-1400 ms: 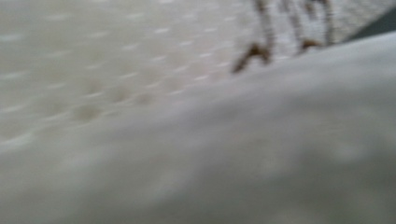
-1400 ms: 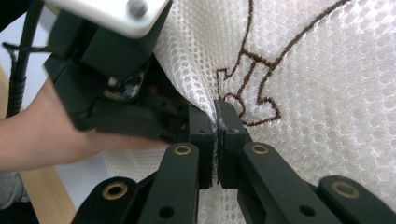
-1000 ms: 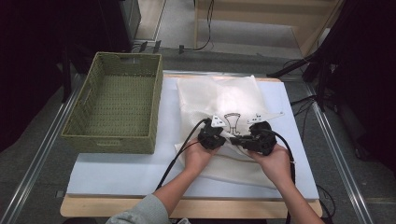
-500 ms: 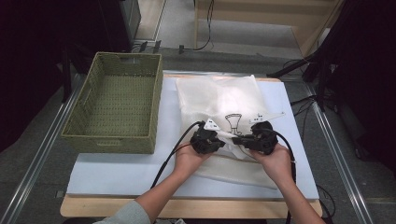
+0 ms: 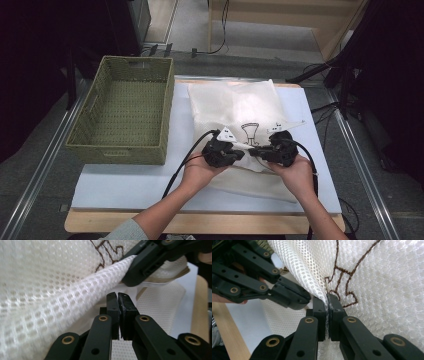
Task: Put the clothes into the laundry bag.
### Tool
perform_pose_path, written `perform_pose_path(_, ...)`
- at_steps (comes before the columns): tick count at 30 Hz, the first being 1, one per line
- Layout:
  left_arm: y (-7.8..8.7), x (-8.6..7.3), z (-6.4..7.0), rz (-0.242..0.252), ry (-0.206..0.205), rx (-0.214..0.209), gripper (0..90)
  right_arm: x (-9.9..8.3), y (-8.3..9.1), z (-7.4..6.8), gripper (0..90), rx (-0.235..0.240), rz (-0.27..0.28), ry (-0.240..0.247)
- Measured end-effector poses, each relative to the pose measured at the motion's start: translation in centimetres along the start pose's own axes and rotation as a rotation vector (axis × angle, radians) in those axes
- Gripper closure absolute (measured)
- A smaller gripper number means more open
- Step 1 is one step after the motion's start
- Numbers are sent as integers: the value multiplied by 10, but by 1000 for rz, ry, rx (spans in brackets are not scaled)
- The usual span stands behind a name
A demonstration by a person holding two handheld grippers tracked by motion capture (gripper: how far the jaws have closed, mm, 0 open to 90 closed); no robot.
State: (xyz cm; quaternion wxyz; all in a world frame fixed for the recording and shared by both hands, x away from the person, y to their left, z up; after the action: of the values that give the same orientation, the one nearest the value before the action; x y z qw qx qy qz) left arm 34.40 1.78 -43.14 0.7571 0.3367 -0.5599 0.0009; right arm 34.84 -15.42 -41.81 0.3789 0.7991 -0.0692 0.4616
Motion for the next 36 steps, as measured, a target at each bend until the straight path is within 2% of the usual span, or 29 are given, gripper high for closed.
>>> perform_pose_path(6, -16, -4, -9, -36, -7, 15, 891, 0, 7, -3, 876, 1, 13, -3)
perform_pose_path(10, -27, -5, -14, -29, -5, 30, 898, 0, 8, -3, 876, 10, 15, -12)
perform_pose_path(14, -37, -1, -21, -20, -21, 68, 900, 0, 6, -2, 877, 6, 10, -19)
perform_pose_path(18, -41, 0, -25, -25, 4, 59, 900, 1, 3, 4, 877, -10, 13, -15)
perform_pose_path(20, -36, -1, -24, -34, 5, 37, 900, 0, 2, 8, 877, -6, 10, -36)
perform_pose_path(22, -29, -3, -22, -40, -2, 25, 893, 0, 2, 8, 877, -7, 9, -26)
perform_pose_path(23, -24, -4, -21, -39, 8, 15, 887, 0, 2, 8, 877, -8, 11, -23)
perform_pose_path(27, -7, -11, -15, -36, 1, -10, 827, 0, 2, 7, 876, -10, 10, -16)
perform_pose_path(33, 15, -26, -16, -42, -10, -18, 733, 0, 2, 7, 875, -6, 13, -20)
perform_pose_path(36, 20, -35, -21, -50, 16, -20, 695, -1, 1, 7, 874, -6, 11, -20)
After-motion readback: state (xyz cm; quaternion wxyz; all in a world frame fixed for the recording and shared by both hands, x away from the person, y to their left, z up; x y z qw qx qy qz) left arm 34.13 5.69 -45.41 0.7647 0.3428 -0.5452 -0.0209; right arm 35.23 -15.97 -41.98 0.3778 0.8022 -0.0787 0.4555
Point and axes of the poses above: each handheld gripper's, and its own axes: y roughly backward along the jaws, x roughly out of its top, z roughly to its right, the point moved 3 cm from there along -y, roughly forward along the jaws, and after that the axes turned 11 degrees about z, right-handed, at the moved point
